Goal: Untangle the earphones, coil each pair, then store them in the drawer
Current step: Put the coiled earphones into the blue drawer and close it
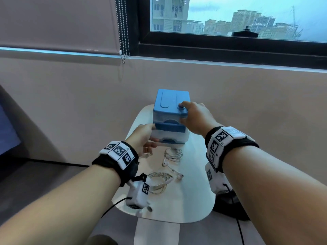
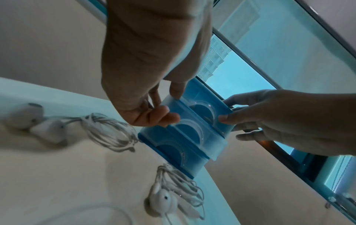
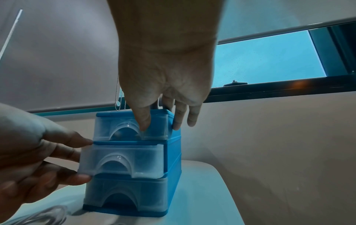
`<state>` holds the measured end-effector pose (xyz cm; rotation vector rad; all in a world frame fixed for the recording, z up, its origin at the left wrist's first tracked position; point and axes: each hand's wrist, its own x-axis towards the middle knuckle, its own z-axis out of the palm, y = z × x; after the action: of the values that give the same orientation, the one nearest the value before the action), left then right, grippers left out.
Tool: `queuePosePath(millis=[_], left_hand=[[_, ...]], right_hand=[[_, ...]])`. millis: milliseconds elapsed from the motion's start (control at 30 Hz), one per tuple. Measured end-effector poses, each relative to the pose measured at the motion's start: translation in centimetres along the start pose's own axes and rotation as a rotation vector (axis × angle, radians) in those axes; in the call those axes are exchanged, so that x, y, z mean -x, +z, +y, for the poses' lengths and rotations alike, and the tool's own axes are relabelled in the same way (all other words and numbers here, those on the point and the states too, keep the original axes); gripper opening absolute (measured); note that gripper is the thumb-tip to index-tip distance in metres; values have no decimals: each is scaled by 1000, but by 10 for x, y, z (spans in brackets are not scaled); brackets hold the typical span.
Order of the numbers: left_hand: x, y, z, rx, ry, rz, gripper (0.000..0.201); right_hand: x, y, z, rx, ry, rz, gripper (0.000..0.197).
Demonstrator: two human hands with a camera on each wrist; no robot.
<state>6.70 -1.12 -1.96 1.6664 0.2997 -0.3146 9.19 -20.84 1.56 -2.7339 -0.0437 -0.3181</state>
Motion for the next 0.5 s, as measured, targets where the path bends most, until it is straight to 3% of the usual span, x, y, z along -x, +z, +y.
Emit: queuePosePath(millis=[67,267,333,400,500], left_hand=[[5,-8,-1,-148,41,-50,37],[13,-24,4,-561,420,-91,103],[16,-26,8,-710,500,-94,106],[17,-25,10,-788,495,-120,104],[14,-24,14,-842,496,-115,102]], right_hand=[[1,0,0,-5,2,-4,51],[7,-1,-11,10,35,-17,51],[12,-6,-18,88,37,-57,49],[23,-7,-24,177,24,-73,52],[52,-4,-28,187,-90,111,53]])
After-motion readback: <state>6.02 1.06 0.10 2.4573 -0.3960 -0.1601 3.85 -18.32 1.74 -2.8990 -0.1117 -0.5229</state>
